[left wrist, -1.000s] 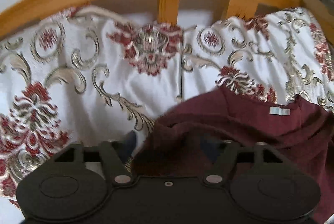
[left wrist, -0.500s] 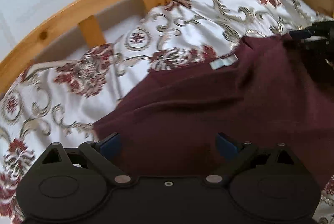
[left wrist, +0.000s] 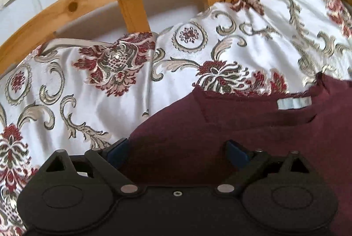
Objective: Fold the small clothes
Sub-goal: 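Open both grippers and release the folded hem onto the shirt, then press and tuck the folded shirt edges with the right gripper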
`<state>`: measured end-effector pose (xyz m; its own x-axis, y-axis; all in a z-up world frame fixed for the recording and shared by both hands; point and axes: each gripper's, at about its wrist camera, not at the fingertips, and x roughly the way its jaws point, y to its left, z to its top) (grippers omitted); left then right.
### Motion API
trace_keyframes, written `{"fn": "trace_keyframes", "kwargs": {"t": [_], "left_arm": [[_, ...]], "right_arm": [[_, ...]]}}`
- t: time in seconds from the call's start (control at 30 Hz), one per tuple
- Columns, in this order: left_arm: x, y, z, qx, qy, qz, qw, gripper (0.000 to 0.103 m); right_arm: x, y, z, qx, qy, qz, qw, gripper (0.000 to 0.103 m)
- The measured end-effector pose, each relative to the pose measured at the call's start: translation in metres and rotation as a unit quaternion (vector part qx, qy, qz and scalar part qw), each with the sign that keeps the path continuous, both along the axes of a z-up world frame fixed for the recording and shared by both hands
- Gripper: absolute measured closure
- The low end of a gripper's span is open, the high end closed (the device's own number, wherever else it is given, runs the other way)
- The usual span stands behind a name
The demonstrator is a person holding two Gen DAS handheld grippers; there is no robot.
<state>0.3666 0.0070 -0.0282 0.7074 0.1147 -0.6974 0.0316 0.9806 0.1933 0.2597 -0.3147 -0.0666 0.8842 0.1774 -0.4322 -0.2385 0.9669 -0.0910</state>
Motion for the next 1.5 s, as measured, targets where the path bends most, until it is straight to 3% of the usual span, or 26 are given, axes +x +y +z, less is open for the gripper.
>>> {"fn": "trace_keyframes", "kwargs": {"t": [0.07,0.2,0.33,0.43,0.53,0.6,0.77,0.83,0.97,1.0,1.33,1.5], "left_arm": [[-0.013,0.005,0.008,-0.019,-0.011,0.005,0.9997,0.003],[-0.048,0.026,0.026,-0.07,-0.042,0.035,0.996,0.001],[-0.093,0.045,0.04,-0.123,-0.061,0.075,0.9877,0.001],[-0.128,0.059,0.038,-0.161,-0.068,0.081,0.9813,0.001],[-0.153,0.073,0.03,-0.181,-0.059,0.093,0.9774,0.001],[-0.165,0.08,0.025,-0.185,-0.05,0.097,0.9767,0.001],[-0.185,0.09,0.009,-0.188,-0.03,0.087,0.9778,0.001],[-0.189,0.092,0.0,-0.19,-0.017,0.085,0.978,0.001],[-0.191,0.096,-0.013,-0.204,0.002,0.083,0.9754,0.001],[-0.191,0.096,-0.015,-0.206,0.004,0.085,0.9748,0.001],[-0.191,0.098,-0.022,-0.209,0.018,0.098,0.9729,0.001],[-0.188,0.099,-0.024,-0.208,0.018,0.1,0.9729,0.001]], "right_arm": [[-0.006,-0.002,0.004,-0.003,-0.011,-0.003,1.0,0.031],[-0.022,-0.001,0.01,-0.013,-0.012,-0.005,1.0,0.018],[-0.046,-0.001,0.016,-0.013,0.002,-0.009,1.0,0.016],[-0.059,-0.003,0.028,0.032,0.026,0.0,0.999,0.017],[-0.068,-0.003,0.037,0.076,0.048,0.006,0.996,0.021],[-0.074,-0.002,0.038,0.088,0.062,0.007,0.994,0.031],[-0.091,0.012,0.019,0.061,0.099,-0.005,0.993,0.046],[-0.092,0.014,0.012,0.068,0.12,-0.011,0.99,0.056],[-0.094,0.012,0.007,0.096,0.14,-0.021,0.985,0.09],[-0.094,0.011,0.006,0.099,0.141,-0.023,0.985,0.094],[-0.105,0.002,0.002,0.112,0.154,-0.05,0.98,0.096],[-0.109,0.007,0.003,0.099,0.136,-0.051,0.984,0.086]]}}
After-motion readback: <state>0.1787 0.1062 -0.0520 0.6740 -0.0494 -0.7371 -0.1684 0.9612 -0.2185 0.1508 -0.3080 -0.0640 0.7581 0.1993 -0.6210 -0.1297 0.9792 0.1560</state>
